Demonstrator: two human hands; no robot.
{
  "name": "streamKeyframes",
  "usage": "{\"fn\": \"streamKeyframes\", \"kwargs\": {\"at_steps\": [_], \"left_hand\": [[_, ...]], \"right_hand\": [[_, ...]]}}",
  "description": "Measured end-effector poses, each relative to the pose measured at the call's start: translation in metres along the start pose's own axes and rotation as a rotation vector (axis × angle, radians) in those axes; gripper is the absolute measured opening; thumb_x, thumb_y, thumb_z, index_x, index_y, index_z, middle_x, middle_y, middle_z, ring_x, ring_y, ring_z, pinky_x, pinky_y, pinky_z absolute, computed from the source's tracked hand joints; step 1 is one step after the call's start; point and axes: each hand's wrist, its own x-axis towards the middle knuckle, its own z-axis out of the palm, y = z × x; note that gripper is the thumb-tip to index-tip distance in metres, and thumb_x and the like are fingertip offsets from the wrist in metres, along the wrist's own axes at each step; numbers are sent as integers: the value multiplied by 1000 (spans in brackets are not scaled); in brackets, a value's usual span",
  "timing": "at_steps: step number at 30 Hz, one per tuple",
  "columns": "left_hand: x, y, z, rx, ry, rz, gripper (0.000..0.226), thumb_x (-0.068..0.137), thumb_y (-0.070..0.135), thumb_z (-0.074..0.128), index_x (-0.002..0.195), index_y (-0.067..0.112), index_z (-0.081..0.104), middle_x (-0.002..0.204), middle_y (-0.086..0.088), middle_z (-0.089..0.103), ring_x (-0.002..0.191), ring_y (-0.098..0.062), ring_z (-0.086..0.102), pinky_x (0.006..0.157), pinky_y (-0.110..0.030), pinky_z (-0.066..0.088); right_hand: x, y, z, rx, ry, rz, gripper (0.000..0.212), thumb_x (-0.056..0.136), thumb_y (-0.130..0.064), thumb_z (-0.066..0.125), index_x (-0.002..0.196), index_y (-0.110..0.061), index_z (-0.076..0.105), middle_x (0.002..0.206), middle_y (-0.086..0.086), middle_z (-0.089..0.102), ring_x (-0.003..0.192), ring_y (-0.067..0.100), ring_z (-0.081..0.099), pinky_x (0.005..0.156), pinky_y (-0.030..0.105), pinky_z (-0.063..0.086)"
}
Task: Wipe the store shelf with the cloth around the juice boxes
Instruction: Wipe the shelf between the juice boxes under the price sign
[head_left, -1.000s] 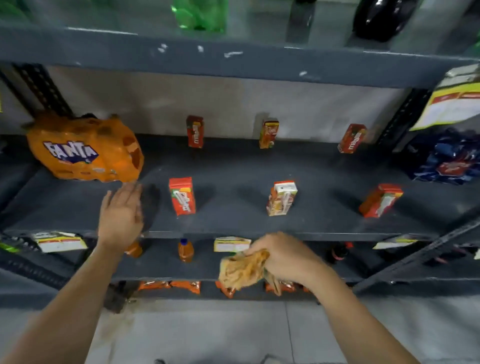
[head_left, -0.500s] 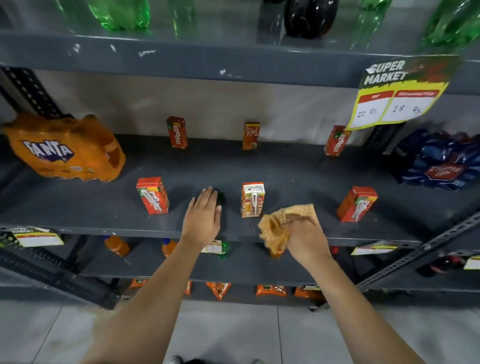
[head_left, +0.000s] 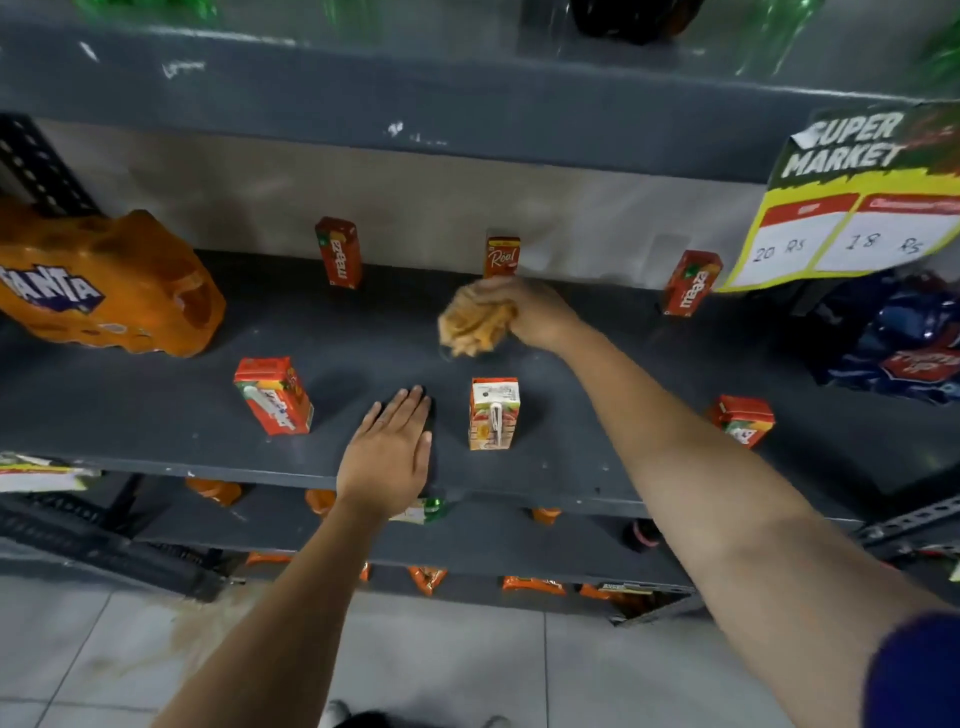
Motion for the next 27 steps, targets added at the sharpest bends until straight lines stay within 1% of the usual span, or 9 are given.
{"fn": "streamKeyframes", "kwargs": {"at_steps": [2, 5, 8, 10, 16, 20, 23, 25, 27], "left_hand": [[0, 1, -2, -17, 2, 1, 54, 98, 32, 25, 148, 11, 33, 156, -4, 30, 145, -18, 23, 120, -35, 11], [0, 2, -4, -31, 5, -5, 55, 97, 32, 27, 147, 10, 35, 155, -5, 32, 144, -19, 25, 119, -35, 13], [0, 2, -4, -31, 10, -10, 54, 97, 30, 30, 146, 10, 36, 155, -5, 33, 144, -19, 27, 119, -37, 15], [1, 2, -3, -35, 11, -14, 53, 97, 30, 31, 146, 10, 36, 155, -4, 33, 144, -19, 27, 119, -36, 15], [-1, 4, -2, -38, 18, -32, 54, 97, 33, 26, 144, 11, 40, 153, -4, 36, 143, -18, 28, 119, -37, 17], [0, 3, -3, -44, 18, -41, 56, 96, 35, 24, 144, 12, 41, 152, -3, 38, 142, -18, 29, 118, -36, 17], [0, 4, -3, -50, 13, -41, 55, 96, 35, 25, 144, 12, 41, 152, -3, 38, 142, -18, 30, 118, -36, 17], [0, 3, -4, -47, 5, -40, 56, 96, 36, 23, 144, 13, 40, 152, -3, 37, 143, -18, 29, 118, -36, 16], [0, 3, -5, -45, -1, -35, 56, 97, 35, 23, 145, 13, 39, 153, -3, 36, 143, -18, 28, 119, -36, 16]], "right_hand": [[32, -8, 22, -191, -120, -136, 26, 93, -32, 54, 113, -25, 68, 115, -2, 71, 109, 15, 65, 100, 35, 48], [71, -16, 46, -474, -236, -283, 34, 92, -12, 55, 123, -21, 66, 138, 3, 58, 128, 23, 52, 108, 32, 38], [86, -23, 58, -662, -343, -304, 35, 91, -9, 54, 119, -22, 70, 143, 5, 53, 131, 28, 48, 109, 35, 36], [87, -14, 57, -673, -365, -281, 33, 91, -7, 54, 116, -18, 71, 139, 8, 57, 127, 30, 51, 108, 38, 39], [43, 47, 20, -430, -149, -55, 23, 84, -8, 60, 100, -14, 76, 127, 9, 66, 117, 30, 59, 105, 45, 42], [-3, 93, -12, -242, 137, 197, 25, 80, -5, 66, 97, -18, 79, 125, -3, 68, 117, 18, 61, 106, 25, 40], [-13, 104, -23, -333, 185, 279, 26, 85, -12, 62, 105, -18, 76, 126, 2, 67, 117, 25, 61, 106, 33, 44], [0, 91, -33, -445, 158, 320, 29, 90, -20, 51, 110, -11, 71, 121, 12, 68, 108, 32, 63, 93, 35, 50], [21, 68, -44, -408, 201, 309, 28, 91, -18, 46, 105, -8, 68, 110, 18, 68, 96, 34, 64, 79, 35, 48]]}}
